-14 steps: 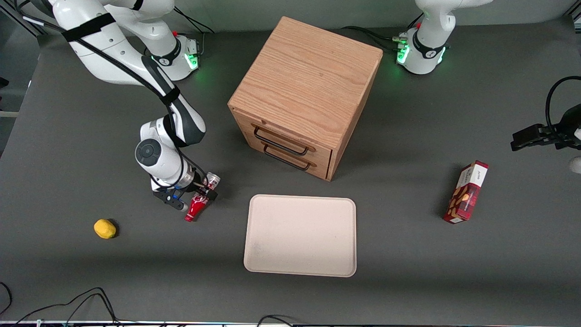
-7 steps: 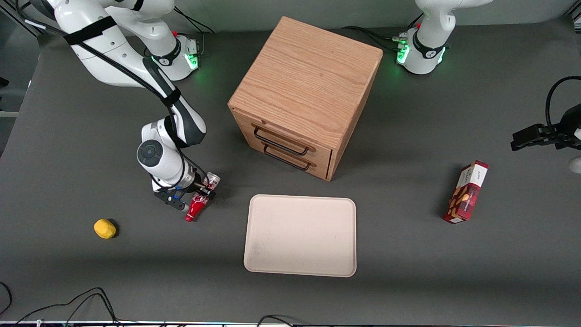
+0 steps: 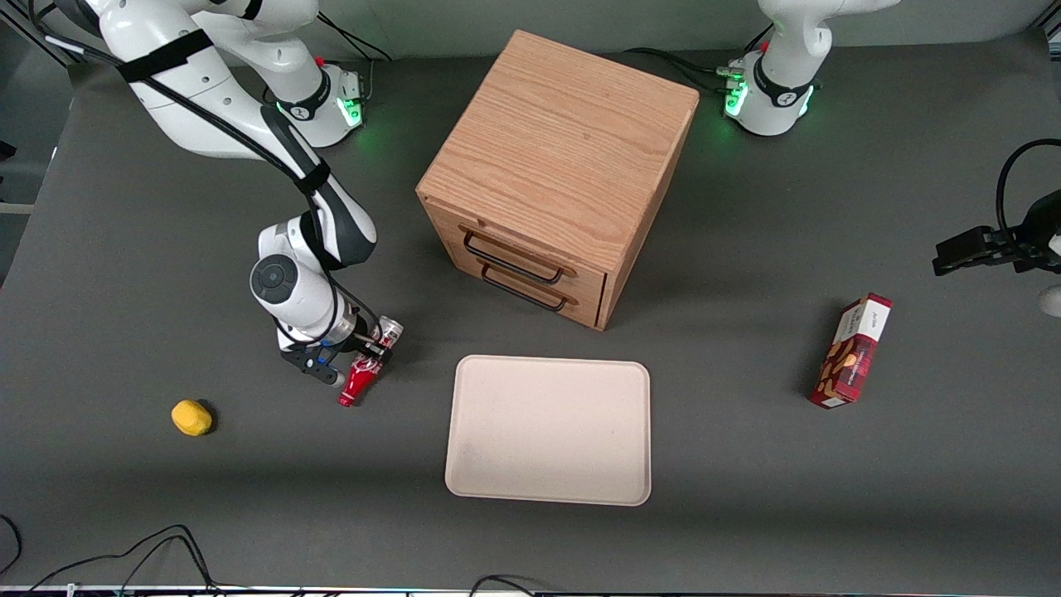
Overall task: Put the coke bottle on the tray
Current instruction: 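Close the right gripper around the Coca-Cola bottle's body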
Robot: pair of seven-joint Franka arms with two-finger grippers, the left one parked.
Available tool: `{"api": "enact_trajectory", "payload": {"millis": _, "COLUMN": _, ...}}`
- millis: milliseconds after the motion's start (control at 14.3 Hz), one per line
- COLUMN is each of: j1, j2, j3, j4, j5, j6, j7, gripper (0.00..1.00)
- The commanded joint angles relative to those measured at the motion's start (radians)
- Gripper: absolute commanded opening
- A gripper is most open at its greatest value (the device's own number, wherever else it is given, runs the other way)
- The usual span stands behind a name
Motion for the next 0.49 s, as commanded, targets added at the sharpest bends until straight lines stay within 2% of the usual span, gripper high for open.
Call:
{"api": "enact_trajectory", "payload": {"millis": 0, "j1": 0.003, "j2": -0.021, "j3": -0.003, "j4": 0.001, "j5": -0.032, "j6": 0.008, "j7": 0.036, "gripper": 0.0}}
{"api": "enact_trajectory", "payload": {"millis": 280, "j1": -0.006, "j2": -0.124, "j3": -0.002, "j4": 0.018, "j5": -0.032, "j6": -0.145, "j7": 0.022, "gripper": 0.0}}
{"api": "enact_trajectory", "payload": {"millis": 350, "j1": -0.009, "j2": -0.162, "j3": 0.0, "j4": 0.032, "j5": -0.032, "j6": -0.216, "j7": 0.016, "gripper": 0.0}}
{"api": "enact_trajectory", "payload": {"millis": 420, "j1": -0.012, "j2": -0.223, "j3": 0.0, "j4": 0.074, "j5": -0.03, "j6": -0.354, "j7": -0.008, "gripper": 0.0}}
